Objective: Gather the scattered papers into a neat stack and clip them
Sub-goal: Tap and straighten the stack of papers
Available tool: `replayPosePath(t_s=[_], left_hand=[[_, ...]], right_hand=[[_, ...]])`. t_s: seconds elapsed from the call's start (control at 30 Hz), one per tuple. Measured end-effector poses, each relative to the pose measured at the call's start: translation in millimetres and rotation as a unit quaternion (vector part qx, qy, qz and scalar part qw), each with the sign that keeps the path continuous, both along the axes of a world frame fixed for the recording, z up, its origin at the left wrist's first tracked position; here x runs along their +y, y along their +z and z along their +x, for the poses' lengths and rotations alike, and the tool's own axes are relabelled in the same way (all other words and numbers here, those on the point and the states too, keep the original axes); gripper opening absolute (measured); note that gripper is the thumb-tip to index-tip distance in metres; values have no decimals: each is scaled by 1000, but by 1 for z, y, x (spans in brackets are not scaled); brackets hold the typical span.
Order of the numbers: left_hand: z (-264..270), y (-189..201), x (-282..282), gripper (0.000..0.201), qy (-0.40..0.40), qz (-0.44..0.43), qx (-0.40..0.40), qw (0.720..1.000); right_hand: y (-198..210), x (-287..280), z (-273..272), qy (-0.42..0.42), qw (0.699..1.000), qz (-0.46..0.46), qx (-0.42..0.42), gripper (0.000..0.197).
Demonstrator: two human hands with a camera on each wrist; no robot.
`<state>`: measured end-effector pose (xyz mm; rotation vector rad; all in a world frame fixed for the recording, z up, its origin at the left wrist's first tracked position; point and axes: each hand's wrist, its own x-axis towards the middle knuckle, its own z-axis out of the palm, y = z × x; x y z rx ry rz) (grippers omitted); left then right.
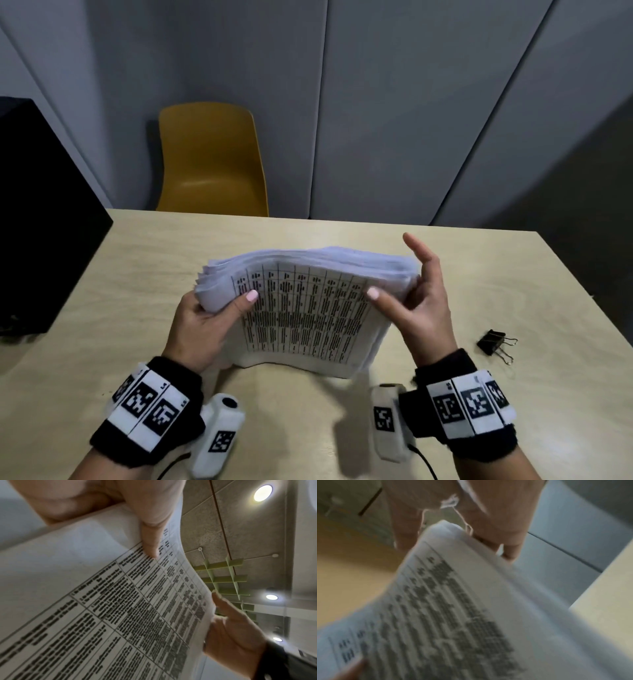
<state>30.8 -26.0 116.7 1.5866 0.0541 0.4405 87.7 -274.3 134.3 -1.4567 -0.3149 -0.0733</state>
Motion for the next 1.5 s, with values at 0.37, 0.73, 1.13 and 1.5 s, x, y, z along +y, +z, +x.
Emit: replayPosePath(t_s=[0.37, 0.73, 1.13, 1.5], left_hand=[[-4, 15, -16, 31, 28, 64, -11, 998], [-6, 12, -28, 42, 130, 32, -44, 990], [-10, 28, -11, 58, 157, 308, -151, 926], [-20, 13, -1, 72, 137, 302, -133, 934]], right_hand=[[-24, 25, -16, -63, 997, -52, -8, 42], [-21, 31, -17, -63, 997, -15, -35, 26], [-7, 27, -20, -148, 962, -129, -192, 80], [-6, 26, -23, -148, 952, -153, -221, 65]])
